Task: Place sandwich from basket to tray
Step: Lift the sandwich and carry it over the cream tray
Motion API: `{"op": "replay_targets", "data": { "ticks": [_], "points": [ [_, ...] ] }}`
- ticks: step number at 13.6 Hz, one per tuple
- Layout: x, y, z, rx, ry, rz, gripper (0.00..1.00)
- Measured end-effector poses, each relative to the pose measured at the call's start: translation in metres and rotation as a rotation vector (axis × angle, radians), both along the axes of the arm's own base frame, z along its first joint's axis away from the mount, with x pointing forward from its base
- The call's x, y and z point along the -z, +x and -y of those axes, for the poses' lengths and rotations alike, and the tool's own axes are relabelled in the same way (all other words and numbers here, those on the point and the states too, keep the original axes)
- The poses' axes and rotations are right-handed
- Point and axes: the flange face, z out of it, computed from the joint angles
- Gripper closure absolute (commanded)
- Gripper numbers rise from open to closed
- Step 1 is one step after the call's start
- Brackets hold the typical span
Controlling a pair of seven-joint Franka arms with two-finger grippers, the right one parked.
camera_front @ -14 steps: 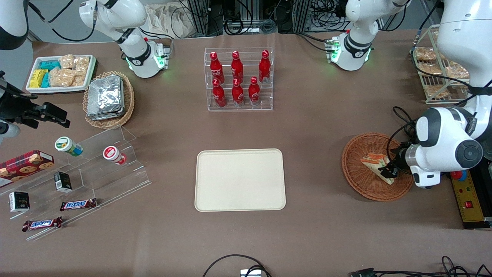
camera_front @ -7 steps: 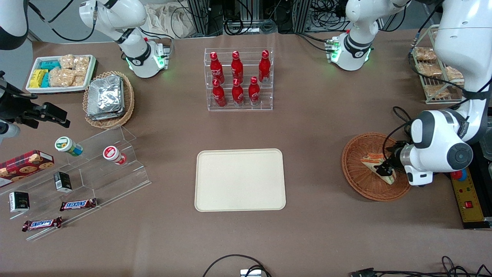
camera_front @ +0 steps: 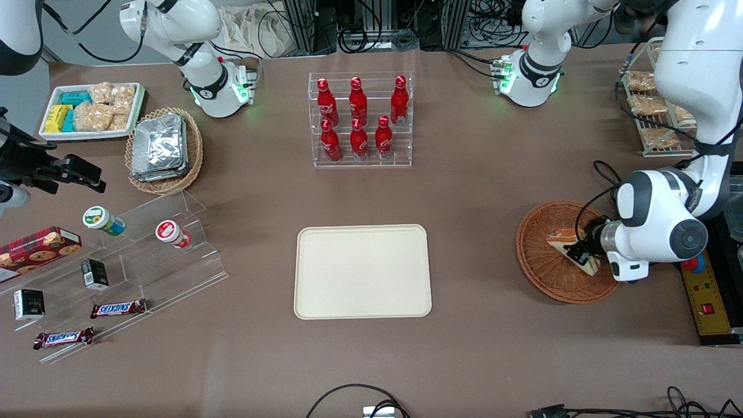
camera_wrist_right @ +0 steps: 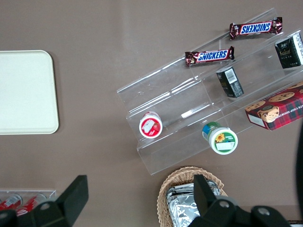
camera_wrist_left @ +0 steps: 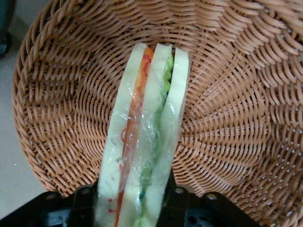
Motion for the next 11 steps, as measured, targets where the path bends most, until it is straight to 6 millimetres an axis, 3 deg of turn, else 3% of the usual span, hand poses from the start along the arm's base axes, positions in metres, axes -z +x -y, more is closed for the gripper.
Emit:
{"op": "replay_targets", "data": {
  "ticks": [7,9,11],
  "points": [
    [-0.008,0.012,-0.003,0.057,-0.031,-0.079,1.00],
    [-0.027,0.022,0.005,0.073,-0.036,-0.069,1.00],
    [-0.068,0.039,0.020,0.102,-0.044,-0.051,1.00]
  ]
}}
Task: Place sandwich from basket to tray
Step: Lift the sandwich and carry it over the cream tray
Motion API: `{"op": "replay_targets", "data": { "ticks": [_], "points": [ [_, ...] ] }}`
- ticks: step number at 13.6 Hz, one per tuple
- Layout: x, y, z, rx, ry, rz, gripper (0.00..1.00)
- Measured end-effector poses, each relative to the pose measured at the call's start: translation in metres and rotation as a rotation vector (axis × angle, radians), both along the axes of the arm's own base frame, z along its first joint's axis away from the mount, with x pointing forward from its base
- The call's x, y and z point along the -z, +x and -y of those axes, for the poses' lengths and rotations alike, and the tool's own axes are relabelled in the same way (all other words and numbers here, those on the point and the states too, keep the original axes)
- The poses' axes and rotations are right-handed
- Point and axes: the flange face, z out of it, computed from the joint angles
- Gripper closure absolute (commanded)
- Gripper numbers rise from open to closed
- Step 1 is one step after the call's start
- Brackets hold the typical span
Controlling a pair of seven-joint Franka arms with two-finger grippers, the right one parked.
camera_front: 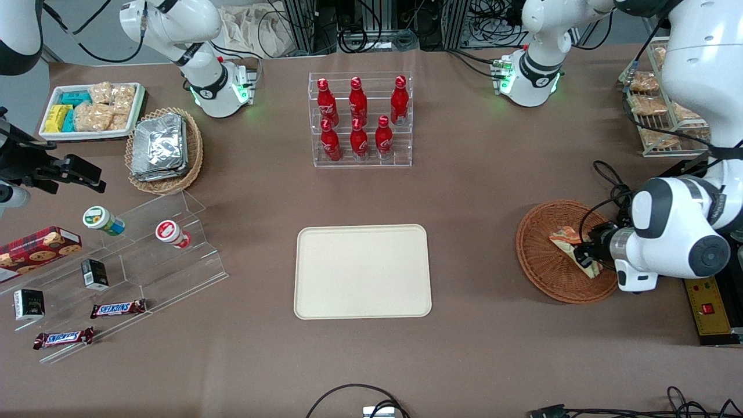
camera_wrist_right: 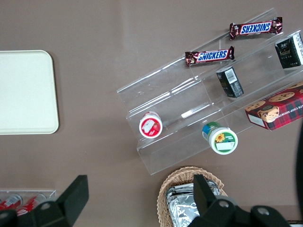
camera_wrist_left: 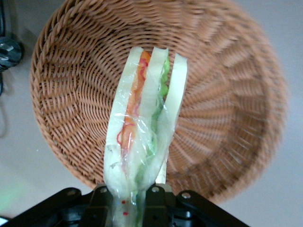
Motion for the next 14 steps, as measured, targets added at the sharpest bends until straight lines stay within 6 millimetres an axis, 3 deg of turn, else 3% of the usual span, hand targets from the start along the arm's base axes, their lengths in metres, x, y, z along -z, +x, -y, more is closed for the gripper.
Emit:
{"op": "replay_targets", "data": {
  "ticks": [2,5,10,14],
  "points": [
    [-0.039,0.013,0.024,0.038,-0.011,0.038,1.00],
    [-0.066,0.018,0.083,0.123,-0.033,0.087,1.00],
    [-0.065,-0.018,0.243,0.343,-0.063,0.095,1.00],
    [-0.039,-0.028,0.333,0.437,-0.131,0.196,1.00]
  ]
}}
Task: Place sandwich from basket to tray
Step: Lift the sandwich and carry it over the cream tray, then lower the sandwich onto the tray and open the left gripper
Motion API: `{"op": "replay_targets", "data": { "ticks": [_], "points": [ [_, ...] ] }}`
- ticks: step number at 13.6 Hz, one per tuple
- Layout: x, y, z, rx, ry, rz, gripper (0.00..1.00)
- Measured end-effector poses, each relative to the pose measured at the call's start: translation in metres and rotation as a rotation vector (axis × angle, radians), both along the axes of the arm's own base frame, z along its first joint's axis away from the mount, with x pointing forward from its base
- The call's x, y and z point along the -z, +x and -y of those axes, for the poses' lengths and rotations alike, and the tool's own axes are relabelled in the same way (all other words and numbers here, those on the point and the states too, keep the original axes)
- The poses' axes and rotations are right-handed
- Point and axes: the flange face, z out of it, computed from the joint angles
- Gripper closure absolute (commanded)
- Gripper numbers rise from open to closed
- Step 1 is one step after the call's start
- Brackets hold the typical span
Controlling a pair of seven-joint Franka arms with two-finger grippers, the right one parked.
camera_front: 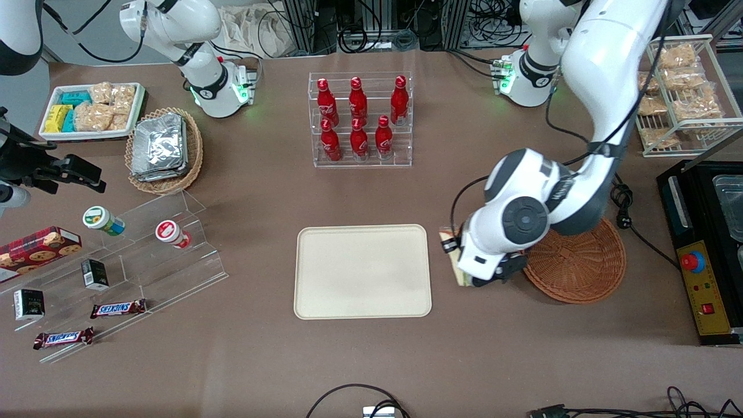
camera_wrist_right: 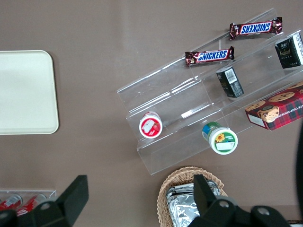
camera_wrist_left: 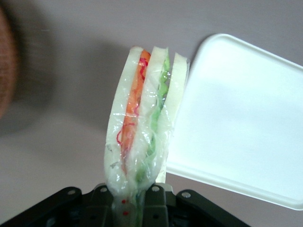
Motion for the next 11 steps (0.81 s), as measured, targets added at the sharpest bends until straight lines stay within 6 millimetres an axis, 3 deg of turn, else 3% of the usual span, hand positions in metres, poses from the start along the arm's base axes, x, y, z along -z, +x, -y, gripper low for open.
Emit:
{"op": "replay_targets", "data": {
  "ticks": [2,5,8,9,10,11],
  "points": [
    [0.029,-0.004,0.035,0.027,-0.043,0.031,1.00],
    [0.081,-0.005,0.059,0.067,-0.096,0.052,0.97],
    [0.104,-0.008,0.065,0.124,-0.108,0.039,0.65],
    [0.105,-0.007,0.064,0.135,-0.109,0.041,0.50],
    [0.104,-0.007,0.064,0.140,-0.111,0.044,0.07],
    [0.104,-0.006,0.064,0.144,-0.112,0.046,0.00]
  ]
}}
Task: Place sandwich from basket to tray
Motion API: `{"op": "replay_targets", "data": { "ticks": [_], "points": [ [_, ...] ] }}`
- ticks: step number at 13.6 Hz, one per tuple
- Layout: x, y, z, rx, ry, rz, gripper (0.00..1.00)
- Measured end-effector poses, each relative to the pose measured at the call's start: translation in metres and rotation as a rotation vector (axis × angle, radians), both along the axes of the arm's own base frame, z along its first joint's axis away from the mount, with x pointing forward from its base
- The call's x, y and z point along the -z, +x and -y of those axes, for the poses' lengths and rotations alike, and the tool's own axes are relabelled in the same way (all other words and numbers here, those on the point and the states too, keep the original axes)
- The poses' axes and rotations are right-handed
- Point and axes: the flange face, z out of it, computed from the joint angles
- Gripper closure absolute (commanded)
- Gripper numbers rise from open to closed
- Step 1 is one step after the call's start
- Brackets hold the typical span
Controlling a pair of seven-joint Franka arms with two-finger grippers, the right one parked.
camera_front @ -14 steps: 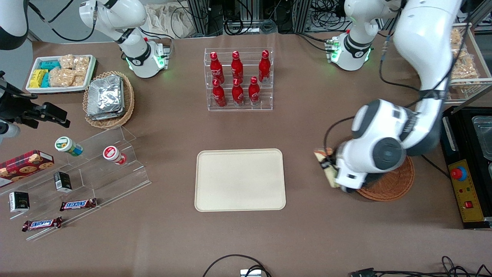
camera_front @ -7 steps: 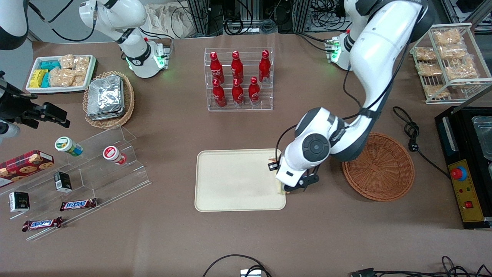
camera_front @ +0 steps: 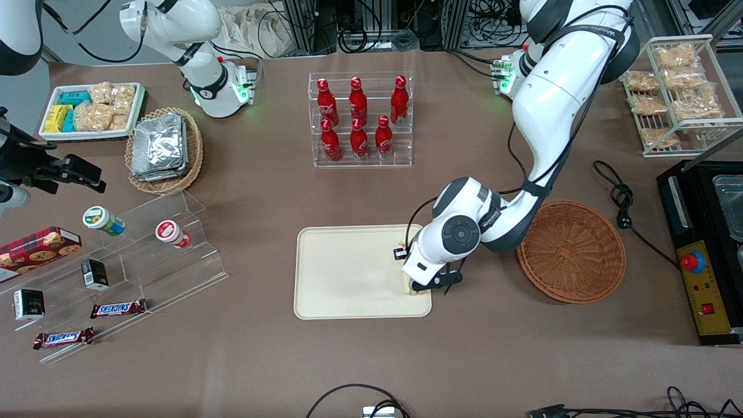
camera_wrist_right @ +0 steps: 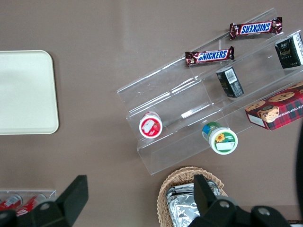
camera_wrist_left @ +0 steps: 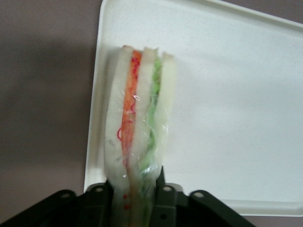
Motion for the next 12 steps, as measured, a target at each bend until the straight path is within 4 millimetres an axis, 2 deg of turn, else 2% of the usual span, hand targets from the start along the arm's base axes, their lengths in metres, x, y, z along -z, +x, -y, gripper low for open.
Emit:
{"op": "replay_targets", "data": {
  "ticks": [5,7,9,10,12],
  "points": [
    [-0.009,0.006,-0.002,-0.002,-0.008,0.020,0.00],
    [-0.023,0.011,-0.015,-0.012,0.009,0.015,0.00],
    [-0.046,0.011,-0.038,-0.011,0.044,0.021,0.00],
    [-0.058,0.004,-0.048,0.007,0.081,0.038,0.00],
    [-0.077,-0.027,-0.062,0.059,0.169,0.069,0.00]
  ]
}}
